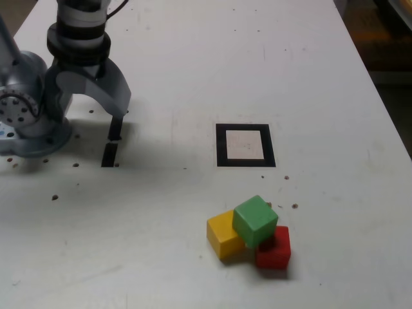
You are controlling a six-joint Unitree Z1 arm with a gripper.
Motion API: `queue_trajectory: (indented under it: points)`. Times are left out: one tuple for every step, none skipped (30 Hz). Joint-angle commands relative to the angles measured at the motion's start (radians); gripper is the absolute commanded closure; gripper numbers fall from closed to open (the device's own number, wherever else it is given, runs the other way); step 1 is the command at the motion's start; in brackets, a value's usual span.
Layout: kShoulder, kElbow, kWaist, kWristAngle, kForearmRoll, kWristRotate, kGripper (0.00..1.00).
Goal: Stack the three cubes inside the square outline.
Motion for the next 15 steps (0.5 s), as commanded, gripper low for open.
queue_trajectory:
  points:
    - [0.005, 0.009, 0.001, 0.002, -0.001, 0.002, 0.01]
    - [0.007, 0.009, 0.001, 0.003, -0.002, 0.002, 0.01]
    - [0.009, 0.009, 0.001, 0.004, -0.003, 0.002, 0.01]
    - [0.01, 0.008, 0.001, 0.005, -0.004, 0.002, 0.01]
    - [0.011, 0.005, 0.001, 0.006, -0.004, 0.002, 0.01]
    - [0.012, 0.001, 0.001, 0.008, -0.002, 0.002, 0.01]
    - [0.011, -0.006, 0.001, 0.009, 0.003, 0.002, 0.01]
    - [0.009, -0.017, 0.001, 0.01, 0.01, 0.002, 0.01]
    - [0.007, -0.031, 0.0, 0.01, 0.02, 0.002, 0.01]
    - [0.004, -0.049, -0.004, 0.01, 0.035, 0.0, 0.01]
    - [0.002, -0.071, -0.01, 0.01, 0.054, -0.002, 0.01]
    - [0.0, -0.096, -0.017, 0.011, 0.076, -0.005, 0.01]
    - [-0.001, -0.124, -0.025, 0.011, 0.099, -0.008, 0.01]
    - [-0.002, -0.176, -0.042, 0.014, 0.142, -0.014, 0.01]
    - [-0.002, -0.209, -0.053, 0.016, 0.17, -0.019, 0.01]
